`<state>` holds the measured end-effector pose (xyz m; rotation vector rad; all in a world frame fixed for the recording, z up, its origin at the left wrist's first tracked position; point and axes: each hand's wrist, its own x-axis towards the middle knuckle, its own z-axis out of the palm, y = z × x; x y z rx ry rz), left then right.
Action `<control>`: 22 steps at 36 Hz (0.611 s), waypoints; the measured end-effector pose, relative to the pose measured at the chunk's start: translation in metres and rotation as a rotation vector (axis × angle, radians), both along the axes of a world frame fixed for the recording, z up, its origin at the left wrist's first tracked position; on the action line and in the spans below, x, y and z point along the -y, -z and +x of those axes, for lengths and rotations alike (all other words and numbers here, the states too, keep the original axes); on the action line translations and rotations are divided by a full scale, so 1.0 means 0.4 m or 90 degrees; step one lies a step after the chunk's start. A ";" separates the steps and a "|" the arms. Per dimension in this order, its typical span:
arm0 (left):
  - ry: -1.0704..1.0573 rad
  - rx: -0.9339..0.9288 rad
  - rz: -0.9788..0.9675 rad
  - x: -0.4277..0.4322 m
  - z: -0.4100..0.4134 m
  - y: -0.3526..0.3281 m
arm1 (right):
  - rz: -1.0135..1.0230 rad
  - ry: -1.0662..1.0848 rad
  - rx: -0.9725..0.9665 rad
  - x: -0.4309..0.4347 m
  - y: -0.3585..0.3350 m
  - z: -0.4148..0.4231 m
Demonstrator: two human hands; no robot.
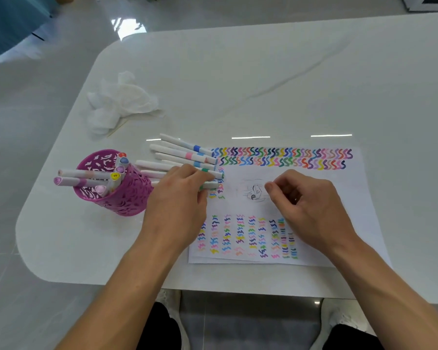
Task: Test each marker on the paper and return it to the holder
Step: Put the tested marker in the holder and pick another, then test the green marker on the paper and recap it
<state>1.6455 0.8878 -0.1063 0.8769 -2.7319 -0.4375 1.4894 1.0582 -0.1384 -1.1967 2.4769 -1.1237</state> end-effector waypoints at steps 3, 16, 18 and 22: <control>-0.005 0.020 0.003 0.004 -0.004 0.013 | 0.022 0.023 0.025 0.000 0.006 -0.002; -0.030 0.058 0.011 -0.006 -0.025 0.025 | 0.060 0.102 0.030 -0.005 0.012 -0.027; -0.030 0.056 0.013 -0.008 -0.027 0.023 | 0.071 0.108 0.020 -0.009 0.015 -0.032; -0.036 0.065 0.009 -0.004 -0.029 0.023 | 0.085 0.128 -0.001 -0.018 0.019 -0.043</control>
